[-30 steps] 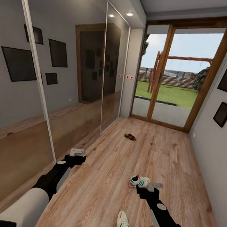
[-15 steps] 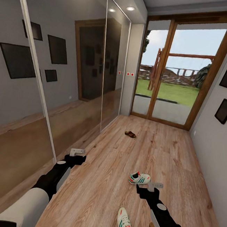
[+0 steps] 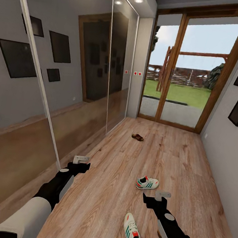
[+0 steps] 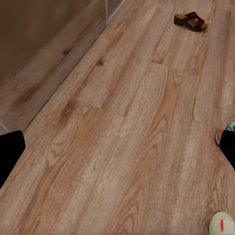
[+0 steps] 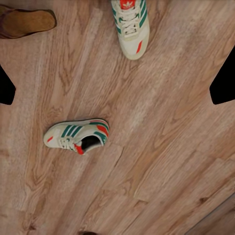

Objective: Pick up the two gym shoes and the two sandals from the corridor floor and place them onto the hallstand (shoe rack) in the corridor, making sure they are on the rack and not on the floor. Arrange them so the two gym shoes are next to each other and the two sandals are next to each other.

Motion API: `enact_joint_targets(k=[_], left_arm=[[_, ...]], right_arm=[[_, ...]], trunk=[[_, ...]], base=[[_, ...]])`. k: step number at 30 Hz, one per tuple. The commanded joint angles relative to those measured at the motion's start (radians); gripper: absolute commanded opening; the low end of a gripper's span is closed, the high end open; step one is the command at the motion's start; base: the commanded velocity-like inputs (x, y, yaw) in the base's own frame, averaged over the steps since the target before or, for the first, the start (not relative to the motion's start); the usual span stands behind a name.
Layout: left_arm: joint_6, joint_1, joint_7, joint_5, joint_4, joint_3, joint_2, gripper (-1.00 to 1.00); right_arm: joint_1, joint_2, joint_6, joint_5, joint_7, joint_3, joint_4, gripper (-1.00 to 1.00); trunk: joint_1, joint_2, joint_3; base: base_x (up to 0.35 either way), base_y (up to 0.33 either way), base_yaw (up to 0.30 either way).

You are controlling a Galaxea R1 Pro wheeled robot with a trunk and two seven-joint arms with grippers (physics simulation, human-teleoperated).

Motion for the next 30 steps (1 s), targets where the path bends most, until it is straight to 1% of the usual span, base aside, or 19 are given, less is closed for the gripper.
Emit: enact_joint_targets(k=[1,21,26,27,28,29,30], left_arm=[[0.006,0.0,0.0,0.0,-0.002,0.0,0.0,1.0],[0.006,0.0,-0.001,0.0,-0.002,0.0,0.0,1.0],[0.008,0.0,-0.003,0.0,-0.005,0.0,-0.001,1.0],[0.008,0.0,-0.005,0.0,-0.006,0.0,-0.003,1.0],[0.008,-0.001,-0.018,0.001,-0.009,0.0,-0.014,1.0],[0.008,-0.001,-0.023,0.002,-0.01,0.0,-0.019,1.0],[0.009,-0.001,-0.035,0.002,-0.016,0.0,-0.033,1.0]], right_arm=[[-0.001,0.0,-0.003,-0.001,0.001,0.0,0.0,1.0],[-0.001,-0.001,-0.003,-0.001,0.0,-0.001,-0.001,1.0],[-0.001,-0.001,-0.003,-0.003,0.002,-0.003,-0.001,1.0],[-0.001,-0.001,-0.003,-0.003,0.002,-0.003,-0.001,1.0],[-0.001,-0.001,-0.003,-0.003,0.002,-0.003,-0.001,1.0],[-0.001,-0.001,-0.003,-0.003,0.002,-0.003,-0.001,1.0],[-0.001,-0.001,-0.002,-0.003,0.002,-0.004,-0.001,1.0]], trunk=[[0.004,-0.008,-0.006],[0.081,-0.148,-0.101],[0.1,-0.183,-0.124],[0.104,-0.19,-0.129],[0.107,-0.197,-0.134],[0.111,-0.204,-0.139],[0.115,-0.211,-0.143]], base=[[0.0,0.0,0.079],[0.0,0.0,0.112],[0.0,0.0,0.057],[0.0,0.0,0.023],[0.0,0.0,0.012],[0.0,0.0,0.009],[0.0,0.0,0.0]])
